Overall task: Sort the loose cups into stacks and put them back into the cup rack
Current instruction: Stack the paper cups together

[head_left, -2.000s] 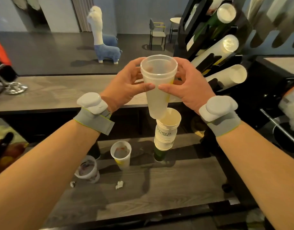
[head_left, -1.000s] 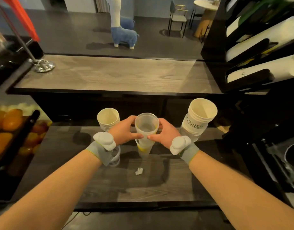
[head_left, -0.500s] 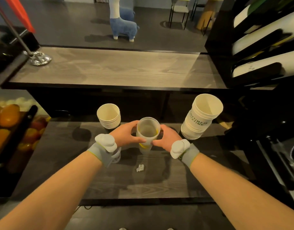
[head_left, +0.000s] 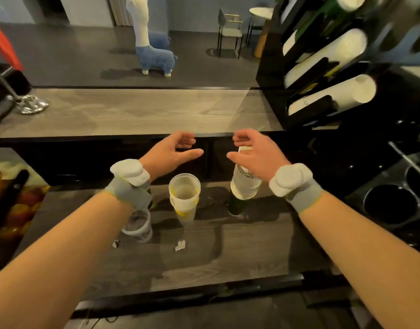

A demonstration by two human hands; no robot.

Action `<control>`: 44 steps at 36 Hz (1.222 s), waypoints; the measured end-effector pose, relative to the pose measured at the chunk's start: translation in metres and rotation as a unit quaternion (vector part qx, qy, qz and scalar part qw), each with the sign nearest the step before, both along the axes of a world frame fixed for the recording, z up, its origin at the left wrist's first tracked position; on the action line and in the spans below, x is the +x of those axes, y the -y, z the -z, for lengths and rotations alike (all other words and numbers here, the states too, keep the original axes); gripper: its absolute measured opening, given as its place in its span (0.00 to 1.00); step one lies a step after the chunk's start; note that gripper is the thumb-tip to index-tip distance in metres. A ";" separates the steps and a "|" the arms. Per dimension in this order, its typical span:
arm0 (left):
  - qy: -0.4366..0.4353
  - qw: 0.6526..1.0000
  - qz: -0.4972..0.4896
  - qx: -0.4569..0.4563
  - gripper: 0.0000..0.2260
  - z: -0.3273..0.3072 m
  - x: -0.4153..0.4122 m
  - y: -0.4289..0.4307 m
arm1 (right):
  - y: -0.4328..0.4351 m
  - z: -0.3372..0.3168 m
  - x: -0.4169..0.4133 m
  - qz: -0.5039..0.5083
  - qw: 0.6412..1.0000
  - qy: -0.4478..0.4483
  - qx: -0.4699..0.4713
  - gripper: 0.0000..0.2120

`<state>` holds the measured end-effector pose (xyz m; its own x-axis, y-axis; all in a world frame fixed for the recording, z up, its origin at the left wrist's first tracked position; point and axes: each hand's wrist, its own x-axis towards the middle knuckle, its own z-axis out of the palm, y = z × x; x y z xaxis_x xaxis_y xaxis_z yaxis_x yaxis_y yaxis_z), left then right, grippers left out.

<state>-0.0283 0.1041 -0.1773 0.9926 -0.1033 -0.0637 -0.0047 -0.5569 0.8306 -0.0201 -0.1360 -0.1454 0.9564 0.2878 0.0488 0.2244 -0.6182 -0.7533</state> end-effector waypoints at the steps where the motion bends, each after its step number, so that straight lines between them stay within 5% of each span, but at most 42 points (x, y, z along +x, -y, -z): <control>1: 0.000 1.000 0.011 0.000 0.26 -0.005 0.002 0.008 | 0.009 -0.009 0.001 0.012 1.000 0.014 0.001 0.27; 7: 0.007 0.999 0.042 0.007 0.28 -0.012 0.016 0.054 | 0.049 -0.016 0.016 0.094 0.993 0.068 0.008 0.32; 15: -0.056 0.996 0.074 0.020 0.43 0.006 0.035 0.107 | 0.075 0.032 0.029 0.093 0.992 -0.062 -0.057 0.51; 23: -0.037 0.994 0.090 0.043 0.40 0.029 0.039 0.127 | 0.070 0.053 0.029 0.043 0.997 -0.057 0.008 0.34; 44: -0.030 0.997 0.067 -0.027 0.38 0.020 0.039 0.128 | 0.085 0.055 0.042 0.021 0.996 -0.054 0.065 0.38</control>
